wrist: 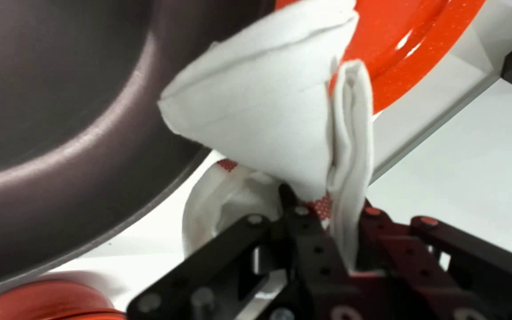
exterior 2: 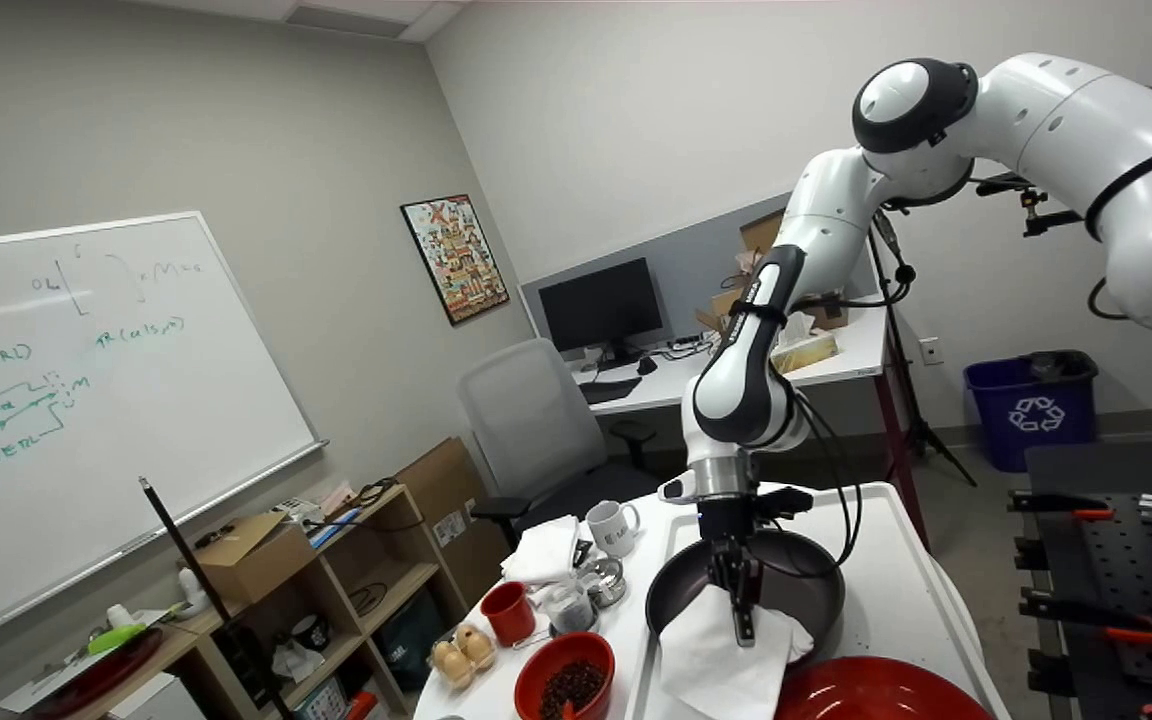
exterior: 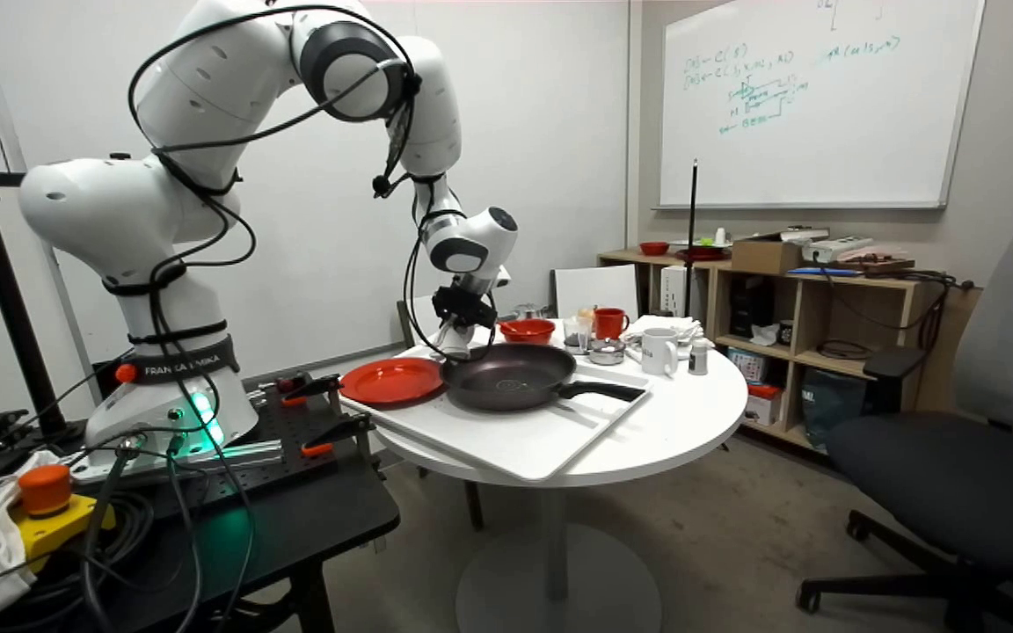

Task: Use the towel on the left to wipe the black pan.

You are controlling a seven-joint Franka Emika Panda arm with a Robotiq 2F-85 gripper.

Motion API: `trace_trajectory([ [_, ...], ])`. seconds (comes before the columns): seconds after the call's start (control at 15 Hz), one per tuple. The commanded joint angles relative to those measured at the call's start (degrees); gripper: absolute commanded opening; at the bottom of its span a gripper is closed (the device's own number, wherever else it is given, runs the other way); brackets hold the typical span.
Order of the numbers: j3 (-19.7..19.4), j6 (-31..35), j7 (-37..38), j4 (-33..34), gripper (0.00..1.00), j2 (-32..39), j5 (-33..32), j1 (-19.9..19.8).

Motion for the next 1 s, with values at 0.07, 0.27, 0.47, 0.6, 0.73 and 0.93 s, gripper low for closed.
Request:
trace_trajectory([
  [0.07,4.1,0.68,-5.1,-3.35,0.04,-1.89,3.6,-4.13],
  [0.27,7.77,5.62,-6.1,-6.5,0.04,-3.37,4.67,-8.35],
  [0.47,12.93,14.81,-4.18,-9.96,0.04,-3.76,4.22,-14.68],
  [0.6,14.64,22.04,-1.71,-11.87,0.04,-4.29,2.14,-17.69],
  [0.73,14.82,28.32,1.08,-13.34,0.04,-5.23,-0.35,-20.06],
  [0.93,12.37,35.39,7.51,-15.07,0.04,-9.36,-4.13,-21.5],
])
